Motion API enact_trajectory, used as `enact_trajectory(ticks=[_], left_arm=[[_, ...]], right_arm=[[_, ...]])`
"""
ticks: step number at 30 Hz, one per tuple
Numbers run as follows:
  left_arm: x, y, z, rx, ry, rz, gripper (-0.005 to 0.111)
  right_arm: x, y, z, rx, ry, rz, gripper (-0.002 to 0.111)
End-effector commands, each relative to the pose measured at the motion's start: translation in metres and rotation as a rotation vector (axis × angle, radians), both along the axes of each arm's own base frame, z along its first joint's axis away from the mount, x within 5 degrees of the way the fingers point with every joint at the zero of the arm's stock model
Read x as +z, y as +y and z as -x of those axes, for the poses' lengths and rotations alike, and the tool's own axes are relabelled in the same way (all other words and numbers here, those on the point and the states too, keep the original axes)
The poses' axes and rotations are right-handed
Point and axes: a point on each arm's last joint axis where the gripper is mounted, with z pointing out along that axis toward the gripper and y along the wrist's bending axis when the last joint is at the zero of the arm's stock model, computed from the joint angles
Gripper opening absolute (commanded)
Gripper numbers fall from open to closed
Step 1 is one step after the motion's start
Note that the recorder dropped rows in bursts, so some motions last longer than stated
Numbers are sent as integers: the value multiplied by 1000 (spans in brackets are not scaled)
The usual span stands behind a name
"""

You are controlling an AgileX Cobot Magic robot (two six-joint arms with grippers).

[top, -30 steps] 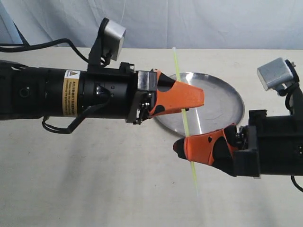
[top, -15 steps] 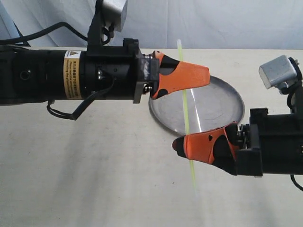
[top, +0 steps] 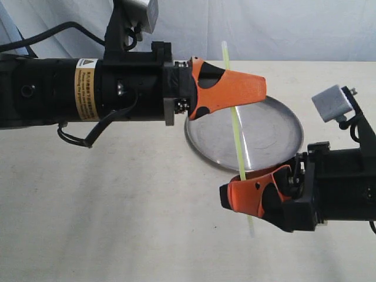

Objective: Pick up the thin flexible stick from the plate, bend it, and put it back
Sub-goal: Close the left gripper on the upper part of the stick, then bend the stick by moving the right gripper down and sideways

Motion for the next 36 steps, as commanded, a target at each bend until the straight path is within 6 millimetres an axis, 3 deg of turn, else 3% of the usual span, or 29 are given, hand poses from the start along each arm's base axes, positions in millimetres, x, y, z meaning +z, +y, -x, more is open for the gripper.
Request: enact_trajectory(ticks=[1, 4, 12, 23, 30, 36], left_arm=[[7, -1, 0, 7, -2, 57, 0], [9, -1, -1, 16, -23, 71, 0], [-6, -1, -2, 24, -173, -94, 0], [-3, -1, 4, -43, -164, -55, 0], [19, 2, 18, -153, -102, 148, 0], [42, 6, 11, -50, -152, 284, 0]], right_arm=[[-1, 0, 3, 27, 7, 3, 27], [0, 2, 6, 63, 15, -13, -1], [14, 7, 20, 177, 4, -130, -1], [26, -2, 23, 25, -148, -78, -1], [15, -14, 13, -138, -117, 69, -1], [4, -6, 15, -15, 38, 55, -1]])
